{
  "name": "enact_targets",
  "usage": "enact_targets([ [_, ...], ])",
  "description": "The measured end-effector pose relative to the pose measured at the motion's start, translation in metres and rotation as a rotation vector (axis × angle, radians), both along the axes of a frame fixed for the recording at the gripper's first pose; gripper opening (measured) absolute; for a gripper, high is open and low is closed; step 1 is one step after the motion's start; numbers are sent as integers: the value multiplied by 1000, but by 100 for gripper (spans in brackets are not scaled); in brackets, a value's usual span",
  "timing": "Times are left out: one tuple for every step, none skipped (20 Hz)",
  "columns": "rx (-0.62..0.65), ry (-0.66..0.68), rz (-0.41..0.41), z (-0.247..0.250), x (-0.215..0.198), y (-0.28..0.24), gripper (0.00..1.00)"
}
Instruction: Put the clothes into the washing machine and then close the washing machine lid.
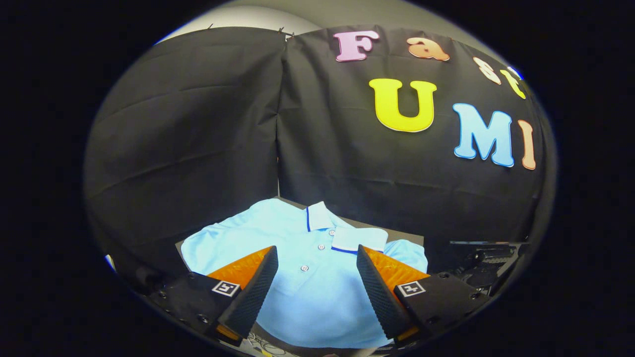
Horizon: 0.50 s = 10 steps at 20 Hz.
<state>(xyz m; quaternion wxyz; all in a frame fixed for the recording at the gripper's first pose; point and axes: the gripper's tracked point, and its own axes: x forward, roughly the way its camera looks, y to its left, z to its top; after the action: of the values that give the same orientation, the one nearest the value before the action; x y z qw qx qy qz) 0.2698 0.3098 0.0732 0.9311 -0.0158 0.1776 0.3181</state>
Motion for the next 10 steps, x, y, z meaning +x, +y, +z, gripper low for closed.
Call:
enact_targets([
  [-4,23,7,-3,4,4,99],
  [-9,47,14,-7,7,8,99],
  [-12,71,23,-11,9,13,99],
  [-16,90,31,-14,11,18,99],
  [-27,108,34,-17,13,21,99],
  [-44,123,34,-22,16,23,99],
  [-59,136,37,-24,19,25,99],
  [-67,147,39,-27,22,27,99],
  [-78,160,42,-30,26,29,99],
  [-88,181,49,-37,27,32,99],
])
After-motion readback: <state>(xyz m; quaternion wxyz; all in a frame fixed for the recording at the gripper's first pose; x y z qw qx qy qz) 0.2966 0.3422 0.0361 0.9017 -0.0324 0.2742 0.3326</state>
